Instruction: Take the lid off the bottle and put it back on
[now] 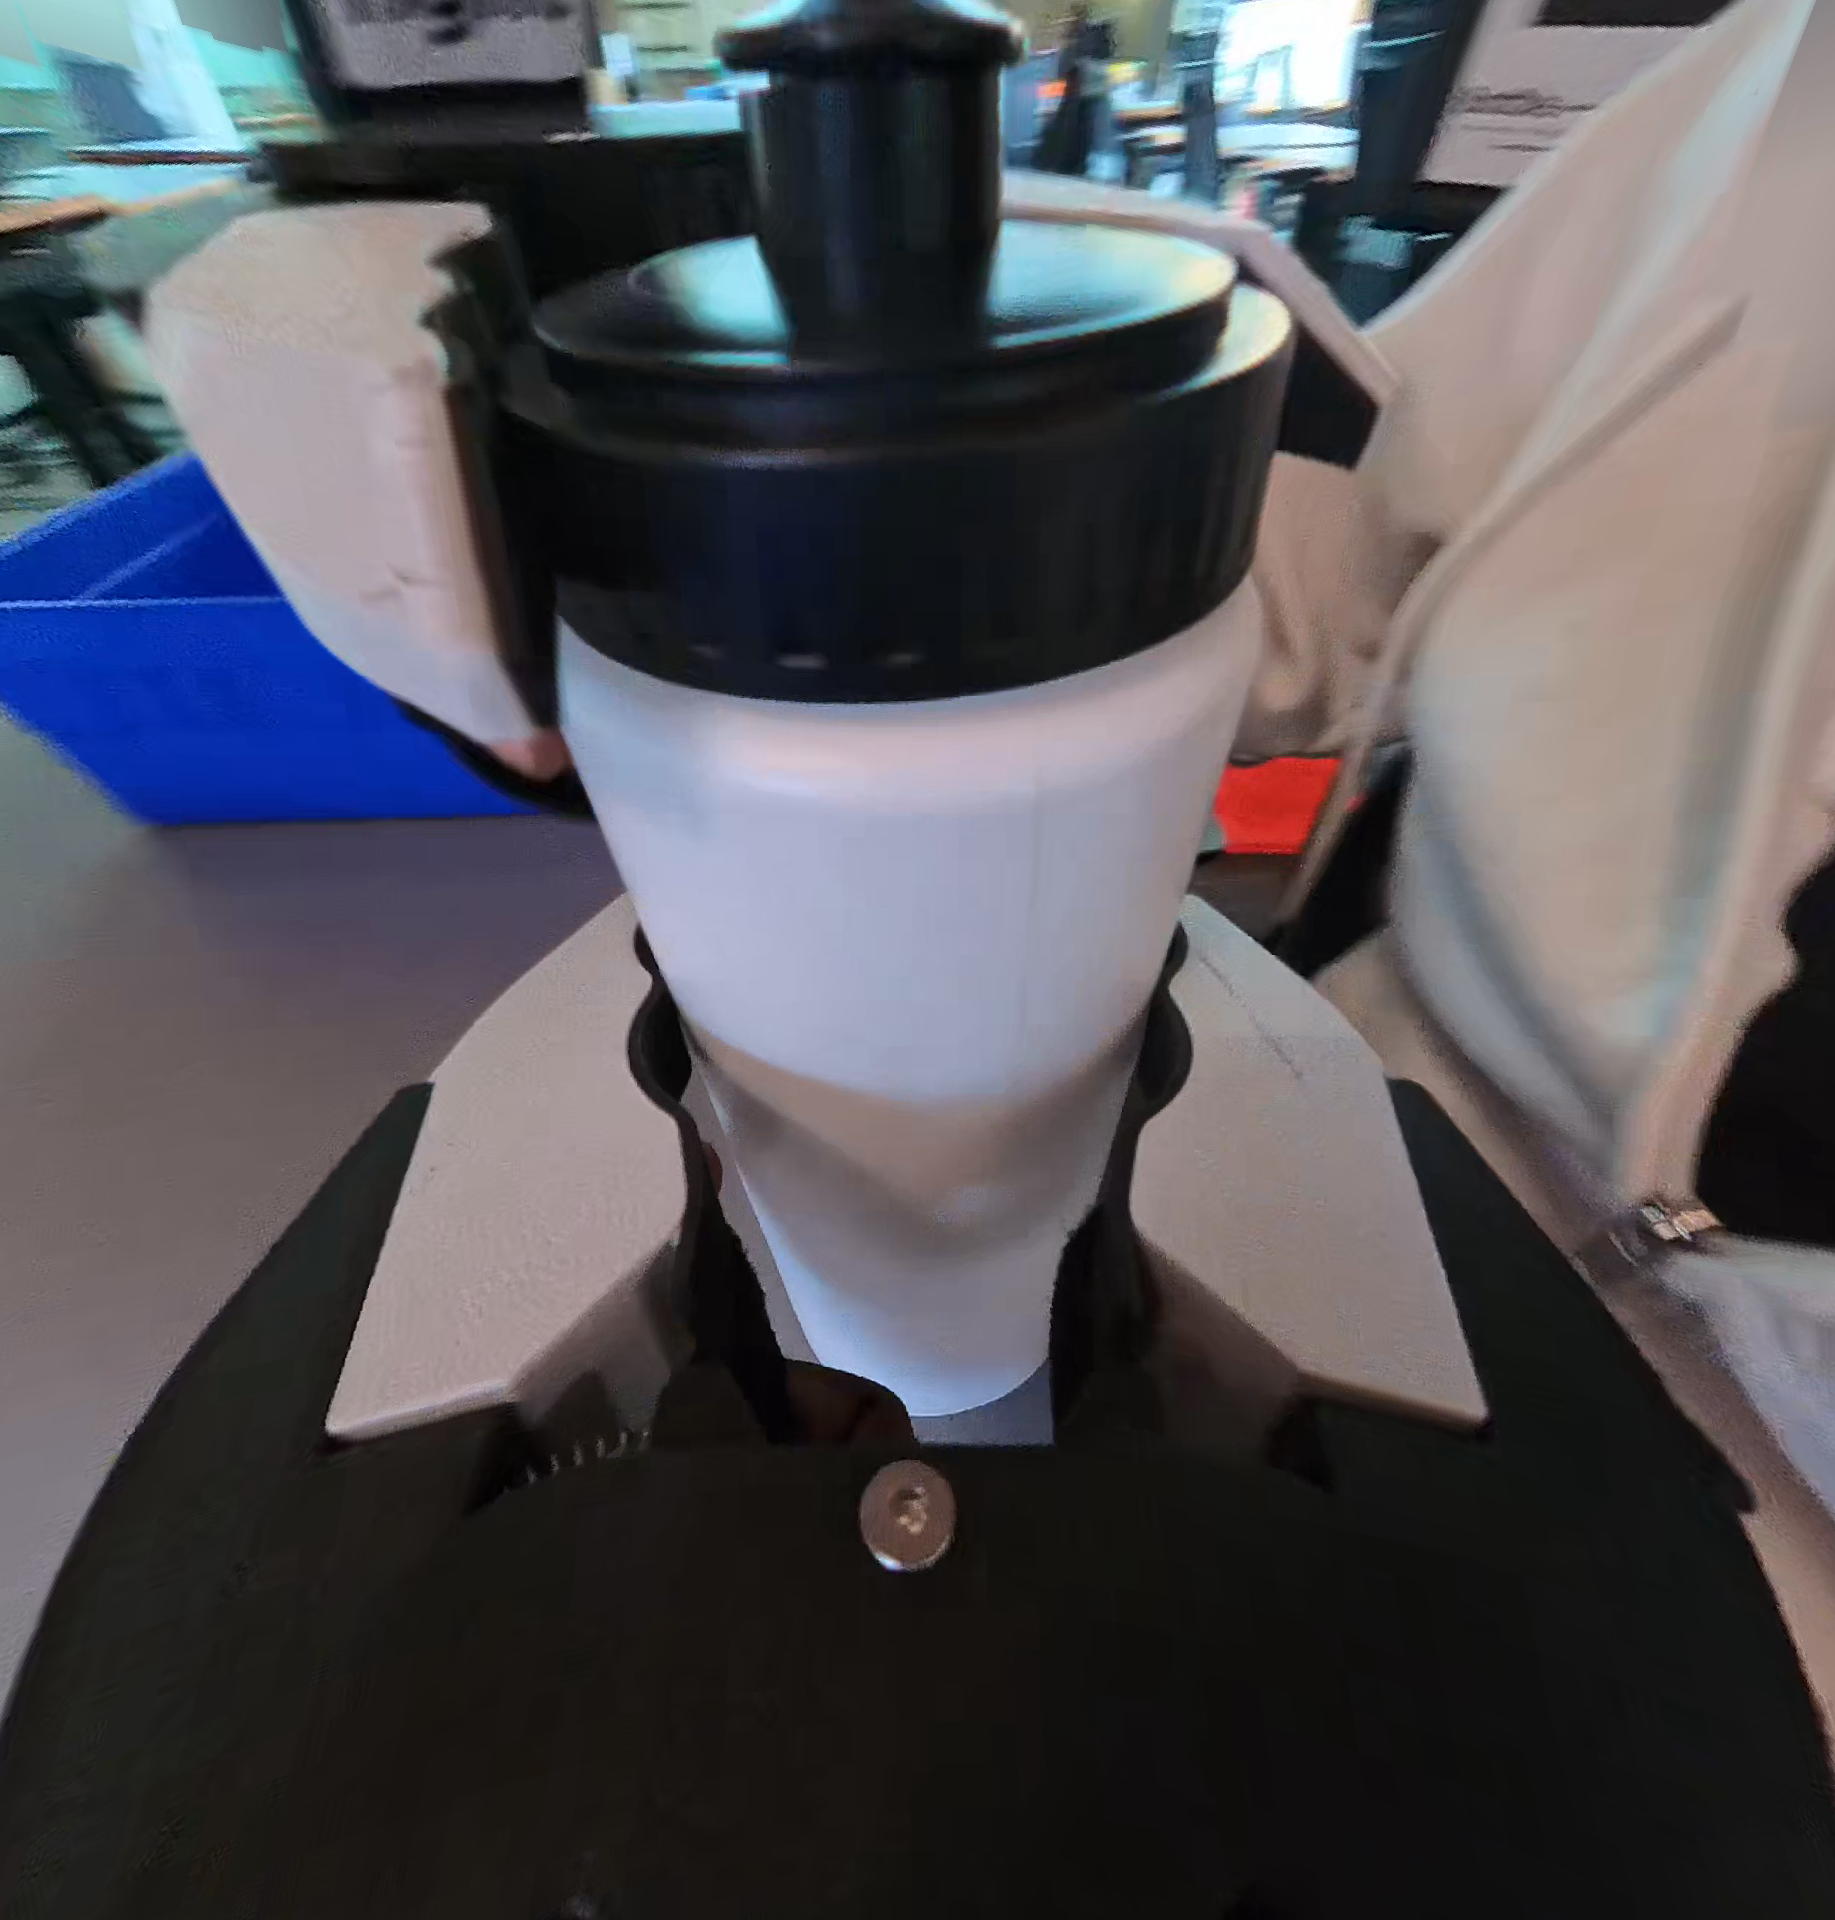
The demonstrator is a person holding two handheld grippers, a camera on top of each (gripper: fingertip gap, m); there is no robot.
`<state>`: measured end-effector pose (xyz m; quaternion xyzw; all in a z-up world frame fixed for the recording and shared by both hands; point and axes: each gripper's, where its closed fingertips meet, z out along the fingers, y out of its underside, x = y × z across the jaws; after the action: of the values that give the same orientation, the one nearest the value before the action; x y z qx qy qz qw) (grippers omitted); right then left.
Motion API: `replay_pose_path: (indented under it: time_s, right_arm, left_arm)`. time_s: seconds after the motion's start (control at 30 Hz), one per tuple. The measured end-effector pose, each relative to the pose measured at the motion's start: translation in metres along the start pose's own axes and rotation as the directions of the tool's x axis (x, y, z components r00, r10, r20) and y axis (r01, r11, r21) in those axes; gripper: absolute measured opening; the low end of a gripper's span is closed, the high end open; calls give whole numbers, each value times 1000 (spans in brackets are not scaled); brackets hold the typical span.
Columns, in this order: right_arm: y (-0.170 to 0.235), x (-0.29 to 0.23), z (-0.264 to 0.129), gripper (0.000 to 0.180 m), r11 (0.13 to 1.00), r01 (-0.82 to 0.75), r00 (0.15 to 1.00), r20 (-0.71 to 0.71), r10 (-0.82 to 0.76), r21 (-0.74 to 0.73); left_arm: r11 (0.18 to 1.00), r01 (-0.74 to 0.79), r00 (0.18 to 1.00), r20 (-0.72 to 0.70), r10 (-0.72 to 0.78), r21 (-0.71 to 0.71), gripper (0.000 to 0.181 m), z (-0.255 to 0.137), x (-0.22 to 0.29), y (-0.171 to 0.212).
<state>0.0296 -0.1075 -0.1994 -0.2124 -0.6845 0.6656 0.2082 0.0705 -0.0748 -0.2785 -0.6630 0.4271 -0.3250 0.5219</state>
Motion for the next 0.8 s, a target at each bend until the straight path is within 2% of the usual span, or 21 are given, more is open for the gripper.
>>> replay_pose_path:
  time_s: [0.1, 0.17, 0.2, 0.27, 0.33, 0.4, 0.47, 0.53, 0.57, 0.63, 0.73, 0.8]
  right_arm:
    - [-3, -5, 4, 78, 998, -12, 992, 130, 5, 60]
    - [-5, -1, 2, 78, 994, -33, 992, 123, 20, 103]
    - [-6, 6, 0, 78, 991, -38, 998, 51, 31, 125]
    - [-9, 30, -10, 95, 987, 4, 967, -254, 38, 161]
    - [-14, 44, -28, 98, 980, -2, 836, -538, 111, 200]
    - [-14, 43, -39, 94, 980, 28, 657, -742, 131, 198]
    - [-9, 39, -38, 95, 994, 82, 481, -876, 23, 71]
    - [-2, 38, -30, 98, 995, 89, 382, -922, -71, -39]
    - [-1, 39, -26, 95, 996, 87, 366, -928, -64, -35]
    - [-4, 42, -29, 74, 994, 103, 345, -938, -15, 22]
    - [-2, 42, -25, 73, 996, 86, 451, -892, -39, 0]
    - [-3, 40, -18, 73, 996, 94, 571, -818, -62, -9]
  left_arm:
    - [1000, -7, 994, -108, 10, 30, 87, -3, 6, -1]
    - [999, 12, 999, -39, -10, 40, 87, -2, 0, -2]
    - [999, 22, 998, 62, -25, 43, 87, -3, -9, -2]
    - [996, 66, 927, 367, -80, 51, 87, -11, -38, 1]
    - [991, 104, 778, 614, -135, 87, 87, -27, -56, 5]
    - [993, 82, 664, 738, -120, 88, 87, -33, -58, 6]
    - [995, 58, 591, 800, -103, 85, 87, -32, -56, 4]
    - [997, 35, 552, 830, -80, 73, 87, -29, -55, 2]
    - [998, 26, 549, 833, -67, 63, 87, -28, -54, 2]
    - [998, 27, 571, 819, -61, 55, 87, -26, -53, 1]
    - [994, 60, 735, 670, -105, 89, 87, -19, -46, 2]
    - [992, 58, 856, 506, -107, 111, 87, -16, -37, 1]
